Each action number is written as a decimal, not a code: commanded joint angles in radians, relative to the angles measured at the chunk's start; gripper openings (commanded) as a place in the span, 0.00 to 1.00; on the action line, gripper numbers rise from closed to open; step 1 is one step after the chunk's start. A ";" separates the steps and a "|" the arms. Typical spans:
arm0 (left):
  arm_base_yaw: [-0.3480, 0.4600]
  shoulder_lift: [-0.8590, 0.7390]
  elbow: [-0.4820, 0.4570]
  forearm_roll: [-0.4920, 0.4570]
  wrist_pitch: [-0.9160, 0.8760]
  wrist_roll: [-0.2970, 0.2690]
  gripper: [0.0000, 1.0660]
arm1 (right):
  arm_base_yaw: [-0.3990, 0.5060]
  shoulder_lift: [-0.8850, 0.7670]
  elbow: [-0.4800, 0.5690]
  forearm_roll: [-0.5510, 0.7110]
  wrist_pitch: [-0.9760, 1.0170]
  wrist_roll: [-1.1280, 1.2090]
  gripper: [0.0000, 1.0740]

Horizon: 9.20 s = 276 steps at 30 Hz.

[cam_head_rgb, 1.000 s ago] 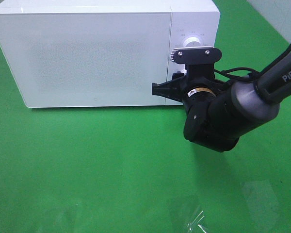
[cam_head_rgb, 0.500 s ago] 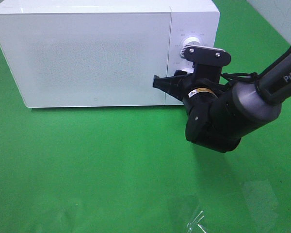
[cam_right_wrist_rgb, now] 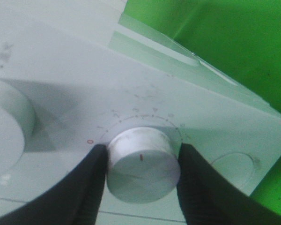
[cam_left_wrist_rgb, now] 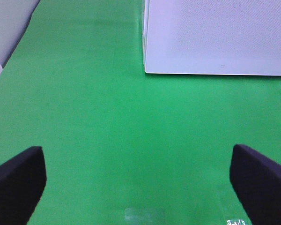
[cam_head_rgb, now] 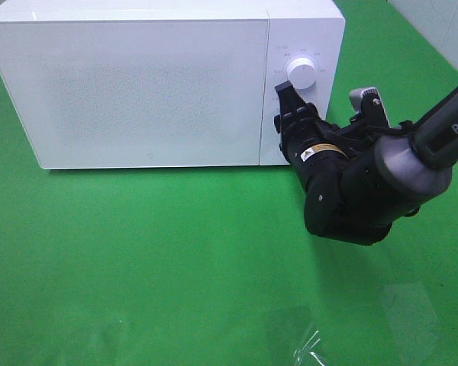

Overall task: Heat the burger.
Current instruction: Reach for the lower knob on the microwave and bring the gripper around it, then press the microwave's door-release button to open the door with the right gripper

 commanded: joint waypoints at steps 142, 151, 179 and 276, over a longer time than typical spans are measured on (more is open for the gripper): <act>0.001 -0.017 0.003 0.002 -0.010 -0.002 0.94 | -0.421 -1.532 0.122 -0.785 2.061 -0.761 0.71; 0.001 -0.017 0.003 0.002 -0.010 -0.002 0.94 | -0.564 -1.789 0.231 -0.767 2.077 -0.820 0.71; 0.001 -0.015 0.003 0.001 -0.010 -0.002 0.94 | -0.576 -2.126 0.353 -0.743 2.082 -0.850 0.71; 0.001 -0.015 0.003 0.001 -0.010 -0.002 0.94 | 0.135 -0.492 0.525 0.196 -0.097 -1.228 0.71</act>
